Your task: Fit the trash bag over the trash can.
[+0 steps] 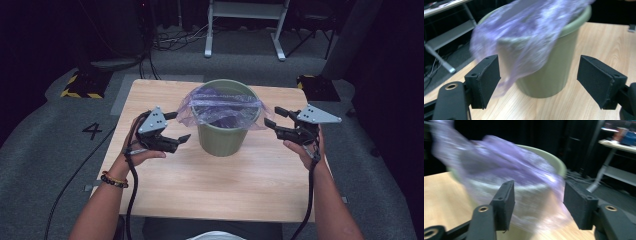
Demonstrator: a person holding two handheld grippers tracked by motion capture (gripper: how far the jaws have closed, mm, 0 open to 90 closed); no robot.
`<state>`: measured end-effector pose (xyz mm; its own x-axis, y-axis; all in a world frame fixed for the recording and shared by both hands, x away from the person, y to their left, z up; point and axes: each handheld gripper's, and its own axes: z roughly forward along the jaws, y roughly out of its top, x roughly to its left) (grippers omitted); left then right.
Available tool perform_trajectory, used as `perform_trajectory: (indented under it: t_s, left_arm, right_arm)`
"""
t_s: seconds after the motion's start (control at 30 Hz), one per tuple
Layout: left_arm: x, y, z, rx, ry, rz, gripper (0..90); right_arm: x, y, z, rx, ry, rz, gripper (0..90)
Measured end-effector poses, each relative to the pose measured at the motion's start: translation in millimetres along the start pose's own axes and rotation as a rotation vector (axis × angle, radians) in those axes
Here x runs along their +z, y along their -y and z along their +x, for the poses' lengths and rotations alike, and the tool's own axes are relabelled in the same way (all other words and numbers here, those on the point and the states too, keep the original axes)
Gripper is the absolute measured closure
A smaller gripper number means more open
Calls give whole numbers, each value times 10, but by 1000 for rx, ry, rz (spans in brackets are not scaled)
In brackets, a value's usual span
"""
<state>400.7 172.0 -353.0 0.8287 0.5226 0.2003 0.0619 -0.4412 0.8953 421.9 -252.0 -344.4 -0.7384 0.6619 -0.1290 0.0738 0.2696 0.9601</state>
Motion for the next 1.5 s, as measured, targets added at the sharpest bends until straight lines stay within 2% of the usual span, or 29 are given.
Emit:
perform_trajectory:
  t_s: [0.03, 0.07, 0.1, 0.13, 0.17, 0.2, 0.23, 0.27, 0.3, 0.37, 0.47, 0.5, 0.53, 0.57, 0.63, 0.73, 0.8, 0.93, 0.97, 1.0, 1.03, 1.07, 1.1, 1.13, 1.17, 1.3, 1.33, 1.47, 1.5]
  left_arm:
    - [58, -56, -35, 32, -21, 10, 268]
    - [58, -56, -35, 32, -21, 10, 341]
    - [108, -95, -46, 43, -50, 18, 388]
    - [108, -95, -46, 43, -50, 18, 468]
    - [133, -110, -39, 51, -39, 36, 468]
    - [148, -113, -42, 79, -37, 42, 579]
    - [164, -116, -49, 97, -53, 53, 729]
    - [176, -114, -48, 103, -45, 62, 729]
    - [191, -95, -43, 110, -30, 66, 837]
    - [204, -77, -22, 101, -14, 70, 898]
    - [206, -57, -19, 104, -15, 65, 900]
    - [218, -35, -26, 111, 6, 77, 900]
    - [218, -35, -26, 111, 6, 77, 900]
    - [229, -21, -37, 113, 7, 86, 900]
    - [267, 21, -58, 115, 5, 104, 900]
    - [280, 43, -53, 114, 4, 108, 900]
    - [294, 66, -52, 104, 9, 107, 900]
    - [318, 95, -60, 102, 15, 117, 900]
    - [347, 121, -69, 104, 16, 132, 900]
    - [347, 121, -69, 104, 16, 132, 900]
    - [362, 132, -69, 110, 12, 141, 900]
    - [373, 145, -65, 108, 11, 147, 900]
    - [389, 173, -50, 100, 10, 153, 900]
    - [389, 173, -50, 100, 10, 153, 900]
    - [409, 213, -23, 102, -3, 174, 900]
    - [439, 309, 48, 82, -17, 200, 900]
    - [450, 361, 88, 71, -25, 214, 900]
    - [461, 432, 156, 50, -37, 225, 900]
    - [476, 475, 195, 36, -42, 235, 900]
  right_arm:
    - [28, -41, 85, -31, -47, 1, 363]
    - [28, -41, 85, -31, -47, 1, 363]
    - [69, -65, 149, -58, -83, 9, 340]
    - [69, -65, 149, -58, -83, 9, 340]
    - [95, -71, 174, -70, -88, 18, 338]
    - [122, -73, 191, -75, -92, 27, 349]
    - [156, -66, 230, -94, -131, 38, 421]
    - [156, -66, 230, -94, -131, 38, 421]
    - [169, -51, 279, -134, -118, 48, 589]
    - [179, -27, 303, -139, -149, 43, 626]
    - [190, -3, 337, -154, -153, 53, 653]
    - [197, 24, 376, -147, -183, 44, 526]
    - [197, 24, 376, -147, -183, 44, 526]
    - [203, 32, 404, -150, -183, 45, 453]
    - [216, 46, 475, -161, -170, 41, 390]
    - [230, 51, 520, -179, -175, 26, 364]
    - [269, 68, 655, -240, -179, 49, 336]
    - [276, 96, 761, -265, -183, 36, 325]
    - [279, 109, 813, -283, -166, 17, 376]
    - [285, 119, 834, -292, -162, 8, 471]
    - [285, 119, 834, -292, -162, 8, 471]
    - [298, 132, 857, -305, -146, 8, 525]
    - [328, 161, 888, -337, -119, 12, 732]
    - [328, 161, 888, -337, -119, 12, 732]
    - [345, 190, 877, -338, -113, 17, 865]
    - [366, 246, 817, -328, -109, 50, 900]
    - [373, 288, 758, -309, -118, 63, 900]
    - [394, 348, 656, -274, -94, 93, 900]
    - [408, 380, 585, -250, -93, 103, 900]
